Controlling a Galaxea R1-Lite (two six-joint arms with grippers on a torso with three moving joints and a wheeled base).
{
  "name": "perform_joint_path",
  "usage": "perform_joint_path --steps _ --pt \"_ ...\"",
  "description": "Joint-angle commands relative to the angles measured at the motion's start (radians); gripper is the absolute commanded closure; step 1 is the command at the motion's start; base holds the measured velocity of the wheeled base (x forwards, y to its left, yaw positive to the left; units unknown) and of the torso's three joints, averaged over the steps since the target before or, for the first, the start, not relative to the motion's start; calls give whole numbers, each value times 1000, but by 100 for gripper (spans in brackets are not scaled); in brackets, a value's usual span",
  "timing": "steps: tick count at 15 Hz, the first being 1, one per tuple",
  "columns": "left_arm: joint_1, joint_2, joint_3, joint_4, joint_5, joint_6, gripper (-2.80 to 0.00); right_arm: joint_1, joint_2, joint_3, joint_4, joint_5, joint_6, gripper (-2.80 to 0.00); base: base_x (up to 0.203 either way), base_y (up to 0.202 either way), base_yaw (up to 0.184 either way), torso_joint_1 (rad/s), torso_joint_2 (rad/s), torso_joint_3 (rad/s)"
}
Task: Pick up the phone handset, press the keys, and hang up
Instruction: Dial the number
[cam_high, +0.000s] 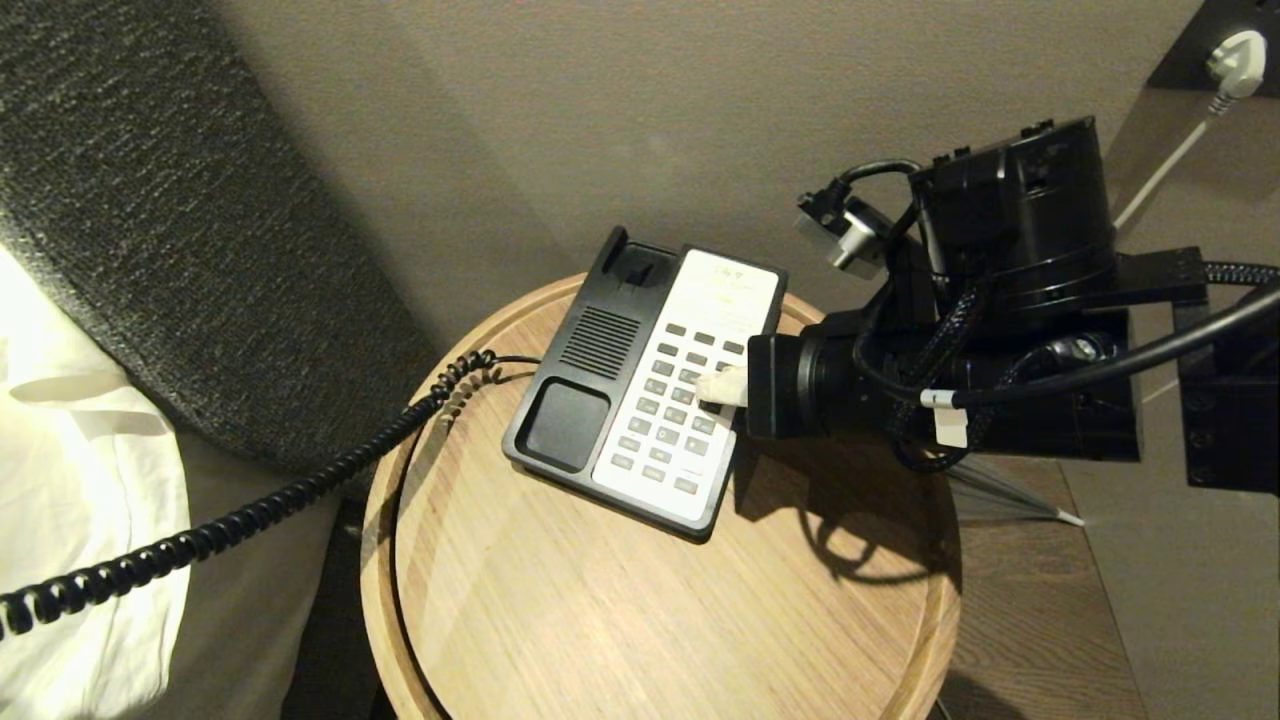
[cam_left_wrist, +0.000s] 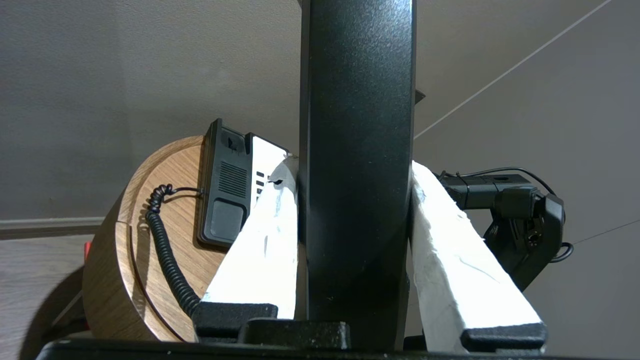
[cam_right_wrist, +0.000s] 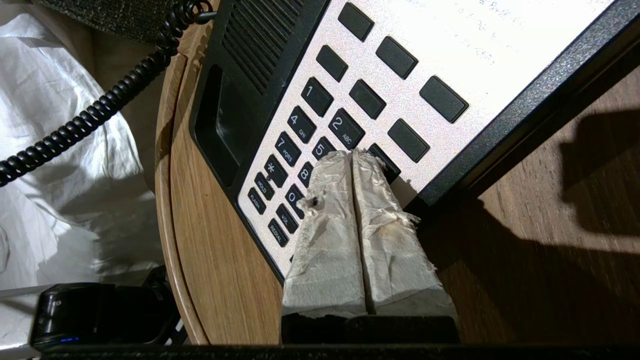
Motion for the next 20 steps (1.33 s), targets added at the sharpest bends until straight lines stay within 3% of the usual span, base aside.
perform_joint_path --steps 1,20 --pt "0 -4 1 1 1 -2 0 0 -3 -10 2 3 9 0 0 0 0 0 0 0" --pt "0 -14 7 1 -1 -2 0 29 -37 25 26 27 41 0 0 0 0 0 0 0"
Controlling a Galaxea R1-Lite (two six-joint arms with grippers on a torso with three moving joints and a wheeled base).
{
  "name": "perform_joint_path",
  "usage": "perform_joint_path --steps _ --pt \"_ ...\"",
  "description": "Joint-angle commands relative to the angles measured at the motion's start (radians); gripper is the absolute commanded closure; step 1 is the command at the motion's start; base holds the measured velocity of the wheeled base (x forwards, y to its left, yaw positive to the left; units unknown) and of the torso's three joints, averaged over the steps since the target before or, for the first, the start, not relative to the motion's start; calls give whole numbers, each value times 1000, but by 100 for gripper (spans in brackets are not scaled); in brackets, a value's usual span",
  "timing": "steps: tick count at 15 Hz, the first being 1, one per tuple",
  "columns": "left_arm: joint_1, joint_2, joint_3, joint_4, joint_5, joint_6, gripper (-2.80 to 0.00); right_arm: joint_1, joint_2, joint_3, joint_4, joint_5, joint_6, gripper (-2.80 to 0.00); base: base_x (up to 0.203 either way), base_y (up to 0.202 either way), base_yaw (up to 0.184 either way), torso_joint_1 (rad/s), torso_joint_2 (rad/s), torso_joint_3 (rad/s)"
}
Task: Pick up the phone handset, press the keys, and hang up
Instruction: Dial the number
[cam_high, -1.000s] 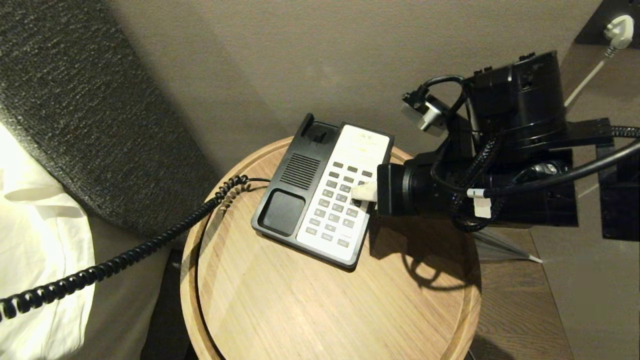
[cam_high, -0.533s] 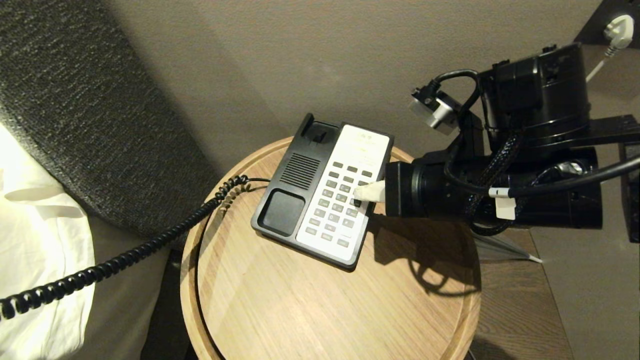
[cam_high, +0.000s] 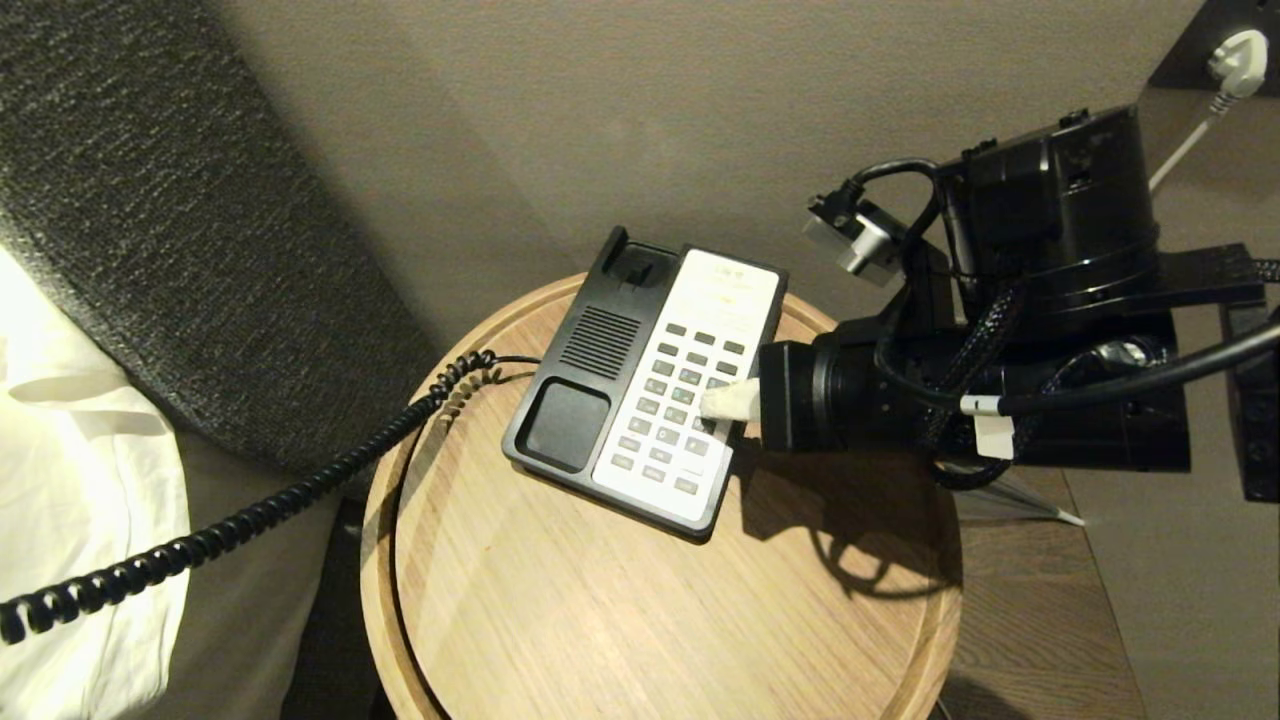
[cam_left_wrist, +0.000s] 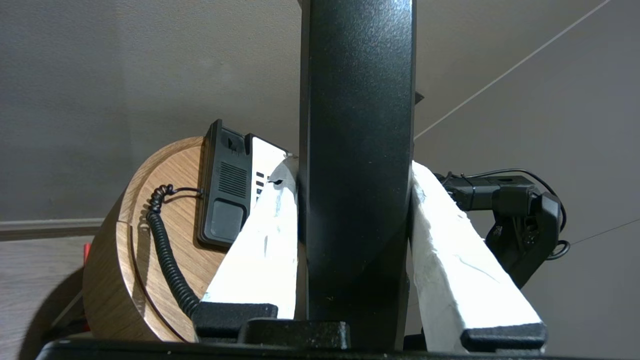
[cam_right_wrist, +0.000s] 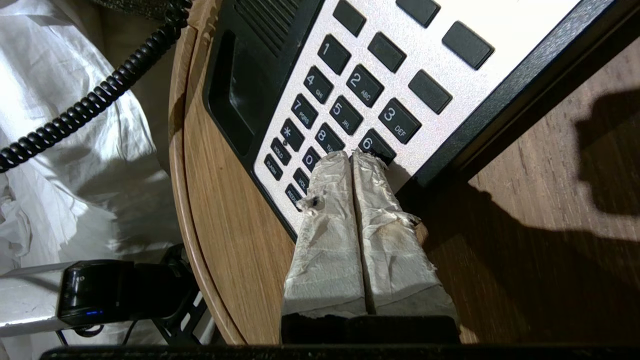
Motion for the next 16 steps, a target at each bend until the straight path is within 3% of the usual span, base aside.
perform_joint_path --steps 1,16 --pt "0 0 1 1 1 -2 0 1 5 12 -1 2 2 0 0 0 0 0 0 0" --pt "0 -8 11 3 1 -4 0 1 7 27 -16 3 -2 0 0 0 0 0 0 0"
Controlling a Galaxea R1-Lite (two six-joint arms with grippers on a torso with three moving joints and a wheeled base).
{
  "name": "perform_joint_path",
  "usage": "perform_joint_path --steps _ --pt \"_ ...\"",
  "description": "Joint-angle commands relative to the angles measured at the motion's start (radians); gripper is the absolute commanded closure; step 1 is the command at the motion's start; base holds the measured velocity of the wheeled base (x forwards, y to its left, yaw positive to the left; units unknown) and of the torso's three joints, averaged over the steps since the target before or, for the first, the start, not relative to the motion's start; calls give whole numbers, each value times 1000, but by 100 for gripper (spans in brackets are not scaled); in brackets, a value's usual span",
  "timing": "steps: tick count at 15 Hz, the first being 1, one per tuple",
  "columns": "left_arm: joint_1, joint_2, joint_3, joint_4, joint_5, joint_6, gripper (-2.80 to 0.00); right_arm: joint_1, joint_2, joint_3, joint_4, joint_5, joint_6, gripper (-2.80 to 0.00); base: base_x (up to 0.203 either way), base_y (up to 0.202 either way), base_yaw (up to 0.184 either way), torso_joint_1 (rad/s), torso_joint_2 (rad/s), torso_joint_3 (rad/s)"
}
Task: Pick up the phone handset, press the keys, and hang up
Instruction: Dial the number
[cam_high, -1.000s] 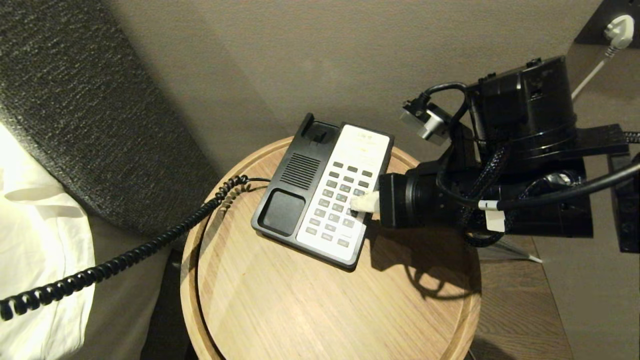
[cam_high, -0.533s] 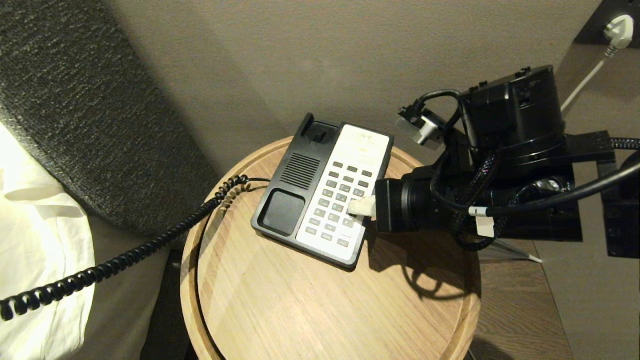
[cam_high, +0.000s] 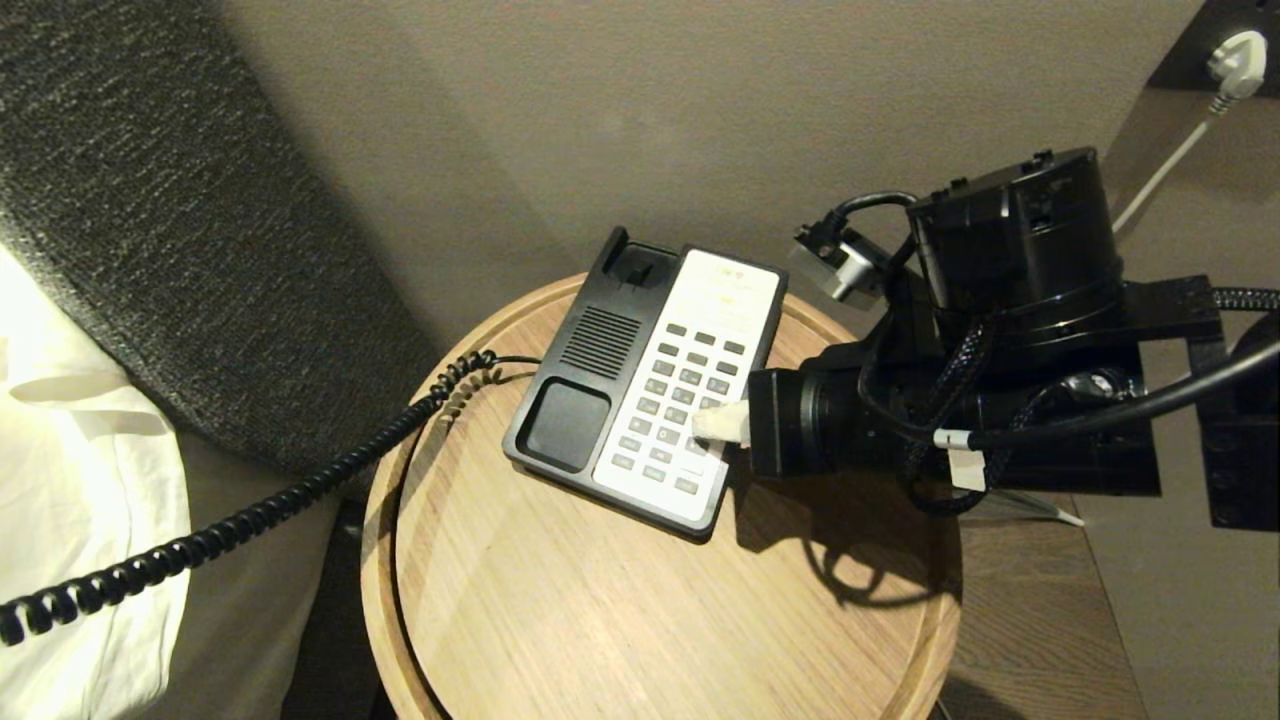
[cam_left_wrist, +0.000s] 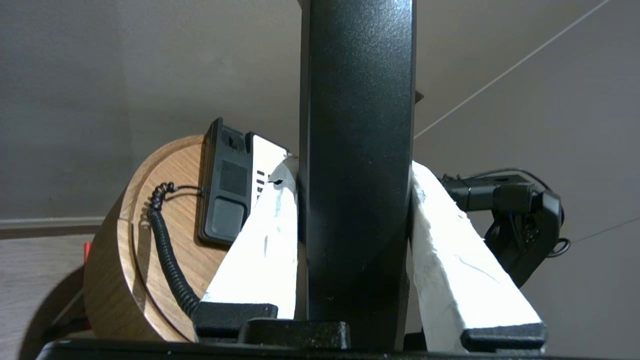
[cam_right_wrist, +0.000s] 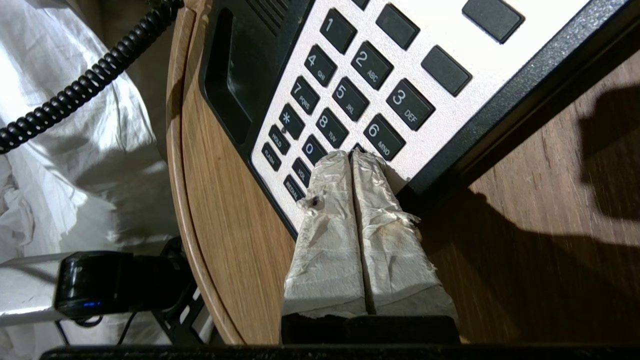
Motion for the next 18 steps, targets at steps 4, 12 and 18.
perform_joint_path --steps 4,12,18 --pt "0 -9 17 0 2 -5 0 38 -47 9 14 38 10 0 0 0 0 0 0 0" --pt "-1 -15 19 2 0 -5 0 40 -36 37 14 39 8 0 0 0 0 0 0 0" --pt "-3 -15 25 1 0 -7 0 46 -27 49 14 51 8 0 0 0 0 0 0 0"
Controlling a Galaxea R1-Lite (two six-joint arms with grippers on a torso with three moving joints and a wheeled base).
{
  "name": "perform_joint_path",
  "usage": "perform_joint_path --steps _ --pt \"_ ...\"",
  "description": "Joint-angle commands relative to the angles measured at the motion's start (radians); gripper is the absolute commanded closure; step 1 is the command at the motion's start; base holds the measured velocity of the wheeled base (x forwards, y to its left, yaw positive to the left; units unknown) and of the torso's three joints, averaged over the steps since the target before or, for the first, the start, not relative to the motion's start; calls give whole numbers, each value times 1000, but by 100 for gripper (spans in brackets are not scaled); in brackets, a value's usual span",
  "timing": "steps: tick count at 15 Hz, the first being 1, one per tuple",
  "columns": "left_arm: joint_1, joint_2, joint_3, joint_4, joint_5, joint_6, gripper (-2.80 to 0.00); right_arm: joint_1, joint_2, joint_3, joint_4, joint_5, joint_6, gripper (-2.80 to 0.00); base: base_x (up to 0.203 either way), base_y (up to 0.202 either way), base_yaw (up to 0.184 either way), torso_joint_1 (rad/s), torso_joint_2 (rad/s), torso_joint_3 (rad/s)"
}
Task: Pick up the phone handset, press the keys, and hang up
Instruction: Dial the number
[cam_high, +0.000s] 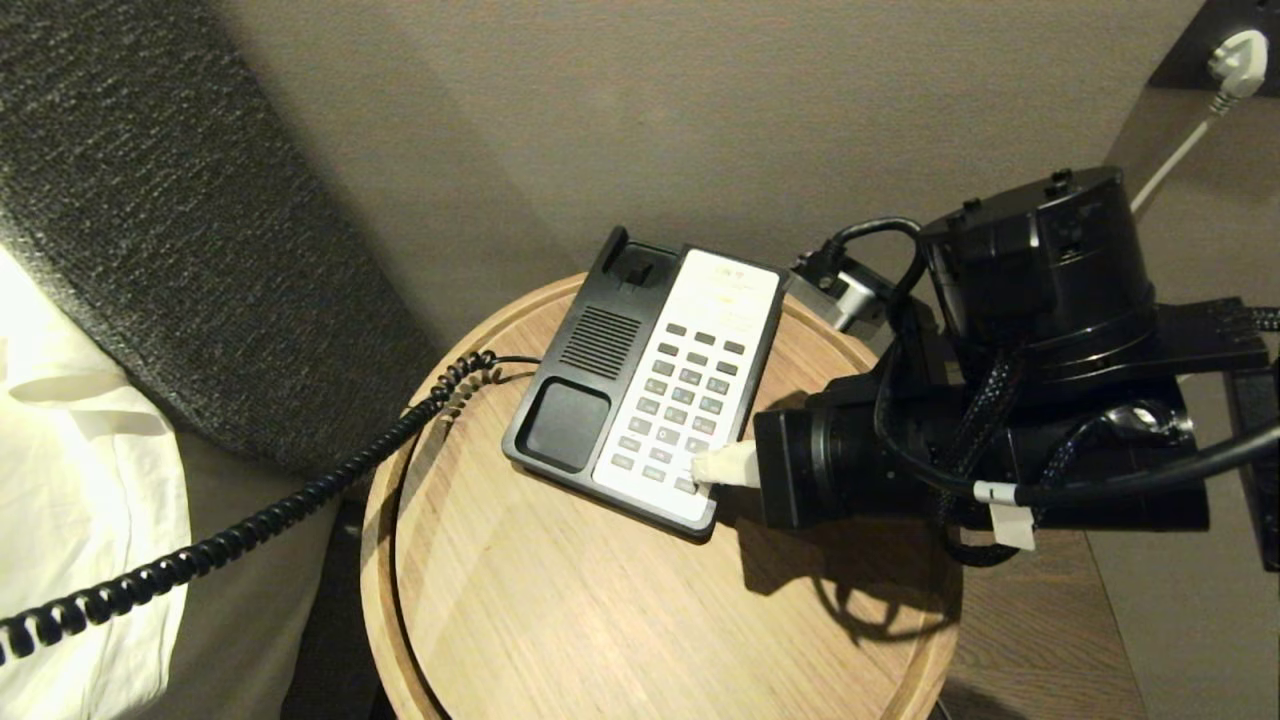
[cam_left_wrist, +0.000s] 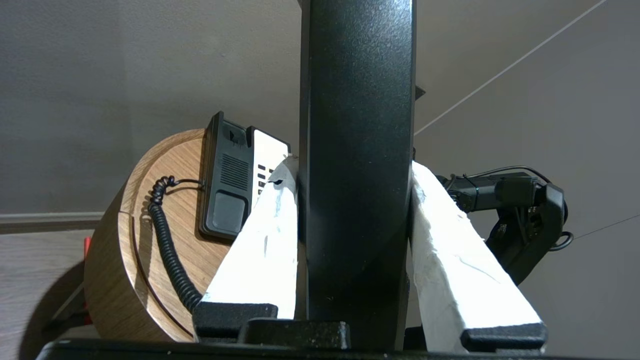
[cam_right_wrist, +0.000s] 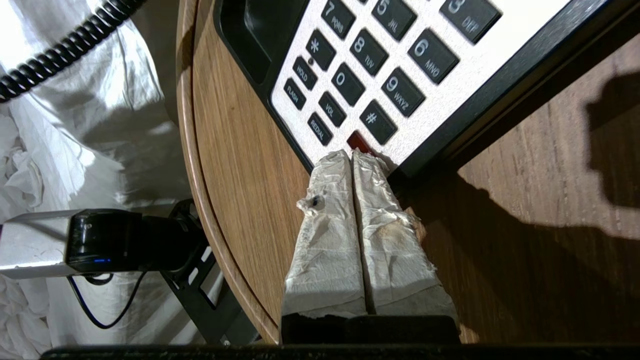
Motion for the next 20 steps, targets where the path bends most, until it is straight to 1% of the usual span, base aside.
perform_joint_path --steps 1,20 --pt "-2 -1 6 1 1 -3 0 2 10 7 -2 2 2 0 0 0 0 0 0 0" --pt "-2 -15 26 0 1 -6 0 10 32 13 -13 9 -3 0 0 0 0 0 0 0"
